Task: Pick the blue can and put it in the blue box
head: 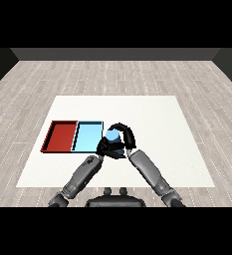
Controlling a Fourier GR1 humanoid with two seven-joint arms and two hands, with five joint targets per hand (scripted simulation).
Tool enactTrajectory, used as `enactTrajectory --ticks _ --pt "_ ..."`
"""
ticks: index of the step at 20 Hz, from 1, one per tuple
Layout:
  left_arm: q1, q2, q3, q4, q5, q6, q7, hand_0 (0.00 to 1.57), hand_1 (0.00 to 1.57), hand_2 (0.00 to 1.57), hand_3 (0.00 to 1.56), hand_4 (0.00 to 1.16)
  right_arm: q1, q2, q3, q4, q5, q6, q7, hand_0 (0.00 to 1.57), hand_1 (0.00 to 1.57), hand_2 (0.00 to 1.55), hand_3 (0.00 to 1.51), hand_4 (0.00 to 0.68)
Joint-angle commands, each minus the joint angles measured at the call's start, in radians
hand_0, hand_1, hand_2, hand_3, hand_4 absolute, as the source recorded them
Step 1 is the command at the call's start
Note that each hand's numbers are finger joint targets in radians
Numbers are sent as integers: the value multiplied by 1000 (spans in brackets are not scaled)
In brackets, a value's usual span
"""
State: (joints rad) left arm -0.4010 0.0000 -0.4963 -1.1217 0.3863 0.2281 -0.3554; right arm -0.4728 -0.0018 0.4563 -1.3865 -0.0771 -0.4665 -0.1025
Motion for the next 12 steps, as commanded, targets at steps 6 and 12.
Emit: enactTrajectory --ticks 6,12 --pt "-99 0 -40 85 44 106 65 0 0 0 0 505 5 2 76 -58 -109 -85 -21 1475 1475 1469 1396 595" --pt "-74 0 -69 124 264 106 -107 1437 1437 1407 1215 625 53 1 41 -76 -147 -7 -67 1455 1455 1445 1387 615"
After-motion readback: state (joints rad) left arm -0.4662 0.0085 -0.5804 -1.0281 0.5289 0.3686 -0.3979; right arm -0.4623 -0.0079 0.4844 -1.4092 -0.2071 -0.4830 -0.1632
